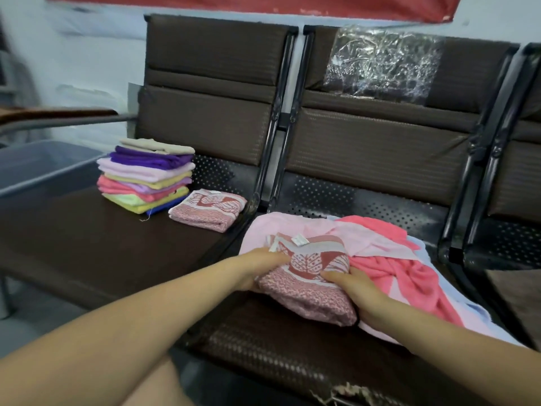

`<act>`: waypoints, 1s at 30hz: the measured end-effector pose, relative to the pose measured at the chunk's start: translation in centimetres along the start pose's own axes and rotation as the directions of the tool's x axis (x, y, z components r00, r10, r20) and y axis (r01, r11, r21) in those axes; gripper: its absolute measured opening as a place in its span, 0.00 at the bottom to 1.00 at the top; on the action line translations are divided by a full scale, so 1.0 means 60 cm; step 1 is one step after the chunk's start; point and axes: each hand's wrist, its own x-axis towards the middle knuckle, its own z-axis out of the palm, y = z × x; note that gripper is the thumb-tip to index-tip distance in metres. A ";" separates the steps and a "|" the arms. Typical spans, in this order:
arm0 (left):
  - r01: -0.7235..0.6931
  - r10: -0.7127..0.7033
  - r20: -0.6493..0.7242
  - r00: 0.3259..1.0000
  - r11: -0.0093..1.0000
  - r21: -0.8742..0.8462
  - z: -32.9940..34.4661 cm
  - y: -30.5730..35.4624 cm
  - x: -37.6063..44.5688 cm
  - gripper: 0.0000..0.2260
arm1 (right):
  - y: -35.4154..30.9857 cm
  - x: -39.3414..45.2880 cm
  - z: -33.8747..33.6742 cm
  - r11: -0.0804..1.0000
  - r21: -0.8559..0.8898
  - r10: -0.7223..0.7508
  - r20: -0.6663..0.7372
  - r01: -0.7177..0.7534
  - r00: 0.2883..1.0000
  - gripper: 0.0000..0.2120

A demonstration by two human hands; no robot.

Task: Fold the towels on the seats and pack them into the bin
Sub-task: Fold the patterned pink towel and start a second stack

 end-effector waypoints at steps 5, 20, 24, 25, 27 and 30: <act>-0.060 0.076 0.095 0.993 0.986 -0.156 -0.024 0.025 -0.008 0.05 | -0.054 -0.006 0.029 0.996 0.086 -0.016 -0.085 0.023 0.996 0.09; -0.135 0.475 -0.430 0.768 0.775 0.617 -0.436 0.091 0.152 0.17 | -0.151 0.348 0.357 0.984 -0.091 -0.153 0.007 0.153 0.988 0.31; 0.069 0.470 -0.396 0.789 0.572 0.817 -0.435 -0.022 0.218 0.17 | -0.070 0.369 0.389 0.844 -0.499 -0.203 0.041 0.196 0.978 0.34; 0.053 0.537 -0.425 0.729 0.574 0.817 -0.433 -0.031 0.217 0.17 | -0.069 0.372 0.388 0.840 -0.499 -0.215 0.051 0.211 0.975 0.34; 0.064 0.575 -0.482 0.661 0.597 0.800 -0.423 -0.033 0.208 0.15 | -0.070 0.367 0.369 0.843 -0.494 -0.206 0.072 0.214 0.976 0.35; 0.125 0.560 -0.507 0.655 0.581 0.804 -0.397 -0.011 0.179 0.13 | -0.086 0.328 0.328 0.870 -0.436 -0.203 0.108 0.230 0.973 0.29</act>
